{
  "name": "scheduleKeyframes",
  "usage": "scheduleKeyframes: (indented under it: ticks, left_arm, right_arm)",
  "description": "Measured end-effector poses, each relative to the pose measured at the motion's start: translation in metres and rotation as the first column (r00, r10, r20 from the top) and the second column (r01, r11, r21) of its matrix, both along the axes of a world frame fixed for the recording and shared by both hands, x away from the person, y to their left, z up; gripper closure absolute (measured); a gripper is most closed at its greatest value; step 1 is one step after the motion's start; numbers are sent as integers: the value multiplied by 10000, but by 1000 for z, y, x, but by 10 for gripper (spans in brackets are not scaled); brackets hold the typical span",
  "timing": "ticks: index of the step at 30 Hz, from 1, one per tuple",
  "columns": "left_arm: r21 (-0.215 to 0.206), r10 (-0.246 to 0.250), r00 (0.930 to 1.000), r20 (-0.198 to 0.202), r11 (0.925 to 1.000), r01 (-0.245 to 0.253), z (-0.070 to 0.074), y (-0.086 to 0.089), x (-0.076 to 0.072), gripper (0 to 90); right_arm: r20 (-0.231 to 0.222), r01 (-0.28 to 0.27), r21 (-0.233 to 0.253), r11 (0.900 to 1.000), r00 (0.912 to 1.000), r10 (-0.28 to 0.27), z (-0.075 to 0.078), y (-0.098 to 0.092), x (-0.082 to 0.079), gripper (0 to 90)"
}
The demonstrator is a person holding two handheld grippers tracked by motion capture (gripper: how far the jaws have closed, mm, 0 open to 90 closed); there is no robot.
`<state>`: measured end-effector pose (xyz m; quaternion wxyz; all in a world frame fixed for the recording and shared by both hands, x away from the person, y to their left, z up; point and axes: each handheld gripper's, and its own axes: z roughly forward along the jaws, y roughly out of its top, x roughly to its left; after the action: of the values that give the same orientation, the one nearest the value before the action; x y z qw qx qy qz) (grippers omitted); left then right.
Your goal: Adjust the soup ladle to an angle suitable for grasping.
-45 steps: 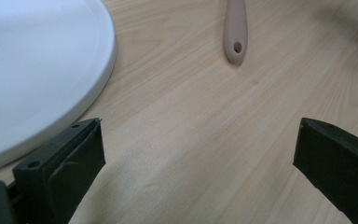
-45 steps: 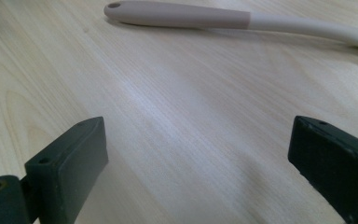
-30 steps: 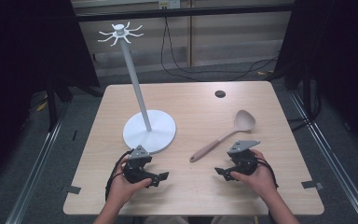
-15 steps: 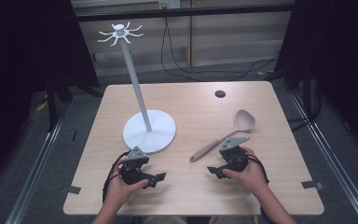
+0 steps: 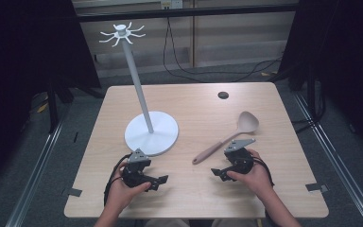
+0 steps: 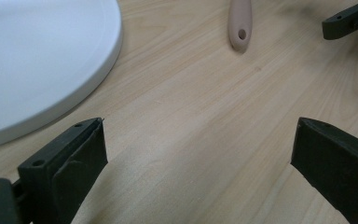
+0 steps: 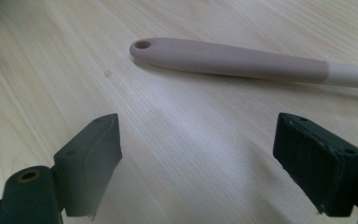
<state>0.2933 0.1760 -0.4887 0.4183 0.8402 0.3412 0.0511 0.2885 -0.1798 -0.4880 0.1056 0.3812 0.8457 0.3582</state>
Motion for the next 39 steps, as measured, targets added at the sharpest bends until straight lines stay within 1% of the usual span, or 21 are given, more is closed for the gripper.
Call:
scheduleKeyframes:
  ticks: [2,6,10,11,12,13,14,15,18,19,20,21,24,25,26,27,28,30,32,34,39]
  left_arm:
    - [-50,33,10000,-42,10000,-33,0,0,0,30]
    - [-62,36,10000,-48,10000,-36,0,0,0,30]
    - [-50,12,10000,-23,10000,-12,0,0,0,32]
    - [-29,-2,10000,-4,10000,2,0,0,1,32]
    - [-25,13,10000,-12,10000,-13,0,0,1,32]
    - [-38,17,10000,-21,10000,-17,0,0,1,32]
    - [-50,32,10000,-17,10000,-32,0,0,1,32]
    - [-28,16,10000,-3,10000,-16,0,0,1,33]
    - [-25,1,10000,-7,10000,-1,0,0,1,33]
    - [-25,0,10000,-4,10000,0,0,0,1,33]
    - [-26,-3,10000,2,10000,3,0,0,1,33]
    - [-46,12,10000,1,10000,-12,0,0,1,33]
    - [-15,26,10000,29,10000,-26,1,0,1,37]
    - [-7,18,10000,40,10000,-18,1,0,1,37]
    - [-7,18,10000,40,10000,-18,1,0,1,37]
    - [-23,4,10000,42,10000,-4,1,0,2,37]
    - [-23,4,10000,42,10000,-4,1,0,2,38]
    - [4,26,10000,72,10000,-26,1,0,2,39]
    - [14,-8,9999,130,10000,8,1,1,2,41]
    - [-36,11,10000,87,10000,-11,1,1,3,44]
    - [-29,37,9999,116,10000,-36,1,1,3,44]
  right_arm:
    - [-1,-5,-97,10000,10000,5,1,1,1,150]
    - [48,-65,-29,10000,10000,65,0,4,3,159]
    - [53,16,43,10000,10000,-16,-1,7,5,203]
    - [54,-30,105,9999,10000,30,-1,9,6,263]
    - [54,-30,105,9999,10000,30,-1,9,6,263]
    - [41,39,21,10000,10000,-39,-2,11,7,310]
    - [41,39,21,10000,10000,-39,-2,11,7,310]
    - [90,-8,86,10000,10000,7,-3,13,8,365]
    - [93,61,45,10000,9999,-61,-4,15,9,411]
    - [74,65,54,10000,10000,-66,-5,16,11,473]
    - [74,65,54,10000,10000,-66,-5,16,11,473]
    - [33,122,26,9999,9999,-122,-5,18,11,505]
    - [108,195,-110,9997,9998,-193,-8,21,13,649]
    - [107,180,-180,9997,9998,-178,-8,22,14,682]
    - [107,180,-180,9997,9998,-178,-8,22,14,682]
    - [147,277,-215,9994,9995,-274,-10,24,15,746]
    - [147,277,-215,9994,9995,-274,-10,24,15,746]
    - [187,337,-133,9993,9993,-335,-11,25,17,793]
    - [219,406,-230,9989,9990,-401,-13,27,18,828]
    - [283,448,-119,9989,9986,-444,-13,29,19,853]
    - [382,613,-103,9981,9974,-609,-13,33,22,877]
